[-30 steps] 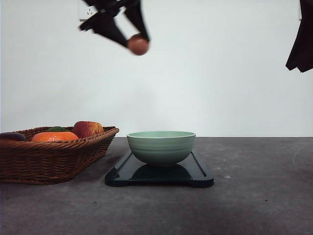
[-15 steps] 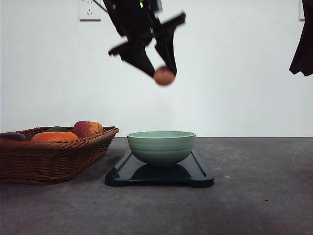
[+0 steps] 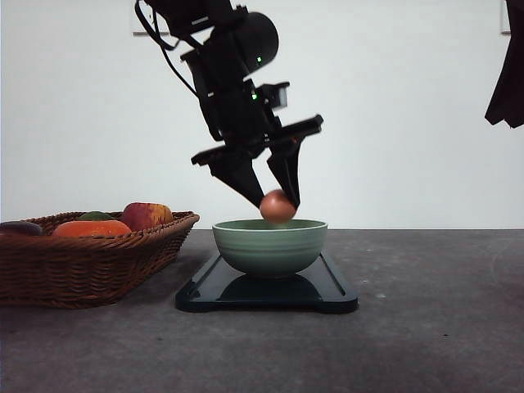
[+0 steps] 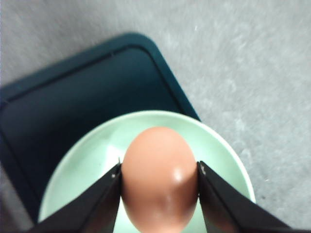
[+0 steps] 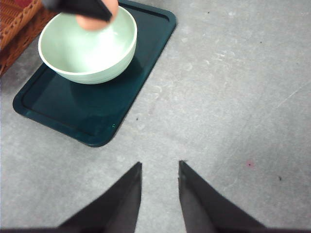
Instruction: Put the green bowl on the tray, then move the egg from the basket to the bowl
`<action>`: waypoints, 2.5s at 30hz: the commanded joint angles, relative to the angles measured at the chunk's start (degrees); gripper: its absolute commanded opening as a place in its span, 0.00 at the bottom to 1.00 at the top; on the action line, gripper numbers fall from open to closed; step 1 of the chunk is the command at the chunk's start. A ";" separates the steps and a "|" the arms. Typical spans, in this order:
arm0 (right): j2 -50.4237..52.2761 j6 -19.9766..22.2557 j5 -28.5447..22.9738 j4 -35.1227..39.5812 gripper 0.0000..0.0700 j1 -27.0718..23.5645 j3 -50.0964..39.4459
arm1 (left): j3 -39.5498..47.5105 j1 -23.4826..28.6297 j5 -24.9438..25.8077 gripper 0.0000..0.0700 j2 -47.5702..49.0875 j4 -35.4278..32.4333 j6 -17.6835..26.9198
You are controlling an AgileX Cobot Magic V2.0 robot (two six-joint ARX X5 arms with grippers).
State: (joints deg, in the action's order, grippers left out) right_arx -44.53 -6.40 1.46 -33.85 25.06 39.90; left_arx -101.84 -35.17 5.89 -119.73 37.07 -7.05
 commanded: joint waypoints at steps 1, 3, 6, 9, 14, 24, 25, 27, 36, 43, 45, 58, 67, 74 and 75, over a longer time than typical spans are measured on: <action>-0.35 -0.24 -0.03 0.35 0.21 0.26 0.04 | -1.38 -0.74 -0.15 0.30 -2.00 -0.52 0.37; -0.35 -0.24 -0.03 0.35 0.21 0.25 0.04 | -1.38 -0.85 -0.18 0.30 -2.76 -0.33 0.35; -0.35 -0.24 -0.03 0.35 0.21 0.26 0.04 | -1.38 -0.97 -1.06 0.30 -3.87 0.80 0.35; -0.35 -0.24 -0.03 0.36 0.21 0.25 0.04 | -1.38 -1.11 -3.06 0.30 -4.74 2.84 0.53; -0.35 -0.24 -0.03 0.37 0.21 0.24 0.04 | -1.38 -1.29 -4.04 0.30 -5.04 3.79 1.32; -0.35 -0.21 -0.05 0.54 0.21 0.24 0.04 | -1.38 -1.41 -4.38 0.30 -5.06 3.66 1.45; -0.35 -0.21 -0.05 0.70 0.21 0.24 0.04 | -1.38 -1.41 -4.44 0.30 -5.06 3.62 1.45; -0.35 -0.23 -0.05 1.09 0.21 0.24 0.04 | -1.38 -1.43 -4.46 0.30 -5.06 3.52 1.46; -0.35 -0.25 -0.04 1.30 0.21 0.25 0.04 | -1.38 -1.50 -4.48 0.30 -5.11 2.76 1.46; -0.35 -0.26 -0.03 1.25 0.21 0.26 0.04 | -1.38 -1.60 -4.48 0.30 -5.17 2.50 1.46; -0.35 -0.26 -0.03 1.25 0.21 0.26 0.04 | -1.38 -1.60 -4.48 0.30 -5.22 2.55 1.46; -0.35 -0.26 -0.01 1.18 0.21 0.26 0.04 | -1.38 -1.65 -4.46 0.32 -6.96 4.08 1.44; -0.35 -0.25 -0.01 1.07 0.21 0.26 0.04 | -1.42 -1.97 -4.46 0.54 -6.94 4.07 0.46; -0.35 -0.24 -0.01 0.57 0.21 0.26 0.04 | -2.07 -1.97 -4.48 0.66 -6.14 4.20 0.31; -0.35 -0.24 -0.01 0.58 0.21 0.26 0.04 | -2.38 -1.97 -4.48 0.66 -5.94 4.38 0.31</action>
State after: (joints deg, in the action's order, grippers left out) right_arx -44.53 -6.39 1.48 -33.65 25.06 39.90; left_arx -102.14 -36.67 1.47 -124.95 41.52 -6.70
